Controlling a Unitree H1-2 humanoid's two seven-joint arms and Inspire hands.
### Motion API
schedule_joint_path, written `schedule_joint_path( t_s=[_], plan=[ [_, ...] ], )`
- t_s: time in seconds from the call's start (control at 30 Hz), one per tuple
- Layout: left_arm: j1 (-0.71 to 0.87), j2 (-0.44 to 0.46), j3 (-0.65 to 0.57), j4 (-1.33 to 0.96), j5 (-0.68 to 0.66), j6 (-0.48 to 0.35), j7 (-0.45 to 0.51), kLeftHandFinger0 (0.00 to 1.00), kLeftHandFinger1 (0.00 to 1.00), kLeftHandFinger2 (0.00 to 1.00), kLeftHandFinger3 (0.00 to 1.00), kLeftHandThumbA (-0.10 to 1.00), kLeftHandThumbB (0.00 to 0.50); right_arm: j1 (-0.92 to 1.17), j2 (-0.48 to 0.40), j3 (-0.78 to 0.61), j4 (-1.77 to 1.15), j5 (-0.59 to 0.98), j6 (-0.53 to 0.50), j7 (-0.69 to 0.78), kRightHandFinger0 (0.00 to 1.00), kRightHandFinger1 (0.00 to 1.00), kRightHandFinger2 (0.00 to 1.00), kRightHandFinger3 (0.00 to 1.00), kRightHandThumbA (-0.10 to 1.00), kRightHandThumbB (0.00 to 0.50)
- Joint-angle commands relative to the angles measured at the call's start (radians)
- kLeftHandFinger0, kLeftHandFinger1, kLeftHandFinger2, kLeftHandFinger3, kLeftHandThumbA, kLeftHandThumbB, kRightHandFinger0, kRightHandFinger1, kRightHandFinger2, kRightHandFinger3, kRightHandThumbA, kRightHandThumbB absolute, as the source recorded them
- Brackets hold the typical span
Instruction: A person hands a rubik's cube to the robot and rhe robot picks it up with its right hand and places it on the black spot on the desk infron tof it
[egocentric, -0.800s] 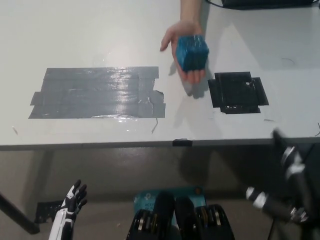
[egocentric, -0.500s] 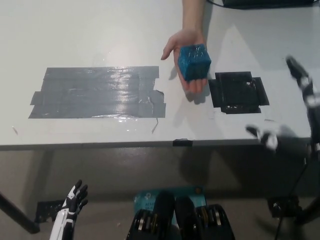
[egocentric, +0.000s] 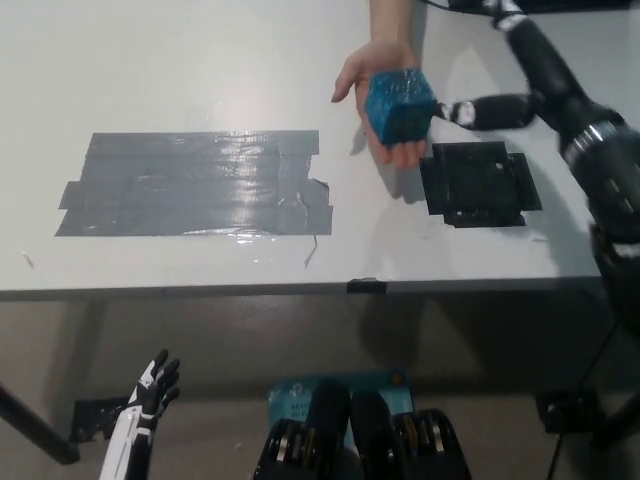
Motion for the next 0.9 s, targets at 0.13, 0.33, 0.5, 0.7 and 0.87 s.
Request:
schedule_joint_path(
  t_s=[0.13, 0.33, 0.5, 0.7, 0.87],
  plan=[
    [-0.021, 0.022, -0.005, -0.058, 0.022, 0.009, -0.008, 1.00, 1.00, 1.00, 1.00, 1.00, 0.159, -0.321, -0.063, 0.154, 0.314, -0.050, 0.004, 0.223, 1.00, 1.00, 1.00, 1.00, 0.73, 0.500],
    [-0.026, 0.020, -0.003, -0.060, 0.019, 0.013, -0.005, 1.00, 1.00, 1.00, 1.00, 1.00, 0.168, -0.433, -0.062, 0.256, 0.411, -0.087, -0.029, 0.271, 1.00, 1.00, 1.00, 1.00, 0.78, 0.500],
    [-0.028, 0.020, -0.009, -0.066, 0.026, 0.018, -0.008, 1.00, 1.00, 1.00, 1.00, 0.99, 0.147, -0.441, -0.037, 0.251, 0.408, -0.068, 0.004, 0.264, 1.00, 1.00, 1.00, 1.00, 0.85, 0.500],
    [-0.035, 0.027, -0.009, -0.083, 0.016, 0.039, -0.017, 1.00, 1.00, 1.00, 1.00, 0.96, 0.131, -0.442, -0.040, 0.229, 0.412, -0.003, -0.005, 0.381, 1.00, 1.00, 1.00, 1.00, 0.66, 0.500],
    [-0.046, 0.029, -0.006, -0.083, 0.017, 0.045, -0.012, 1.00, 1.00, 1.00, 1.00, 0.94, 0.126, -0.503, -0.067, 0.275, 0.437, -0.024, 0.047, 0.509, 1.00, 1.00, 1.00, 1.00, 0.69, 0.500]
  ],
)
